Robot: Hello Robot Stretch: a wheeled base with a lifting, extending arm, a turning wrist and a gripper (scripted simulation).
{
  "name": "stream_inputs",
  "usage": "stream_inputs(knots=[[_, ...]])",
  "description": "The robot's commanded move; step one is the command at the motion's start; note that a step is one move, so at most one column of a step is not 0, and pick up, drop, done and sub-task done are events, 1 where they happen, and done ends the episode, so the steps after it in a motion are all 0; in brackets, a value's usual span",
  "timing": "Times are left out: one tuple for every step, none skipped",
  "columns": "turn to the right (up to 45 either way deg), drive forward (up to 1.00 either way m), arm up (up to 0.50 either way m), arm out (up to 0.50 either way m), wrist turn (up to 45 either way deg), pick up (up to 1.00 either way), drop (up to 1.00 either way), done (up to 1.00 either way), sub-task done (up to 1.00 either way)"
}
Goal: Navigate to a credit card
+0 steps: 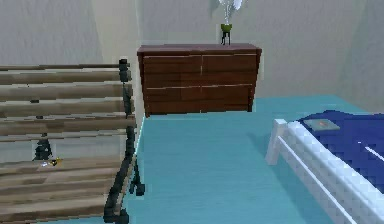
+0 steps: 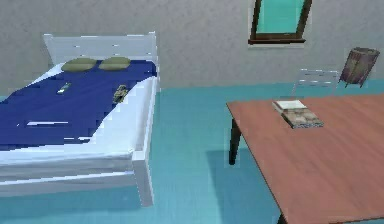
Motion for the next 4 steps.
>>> stream_inputs(knots=[[-6.0, 0.0, 0.0, 0.0, 0.0, 0.0, 0.0, 0.0, 0.0], [0.0, 0.4, 0.0, 0.0, 0.0, 0.0, 0.0, 0.0, 0.0], [0.0, 1.0, 0.0, 0.0, 0.0, 0.0, 0.0, 0.0, 0.0], [0.0, 0.55, 0.0, 0.0, 0.0, 0.0, 0.0, 0.0, 0.0]])
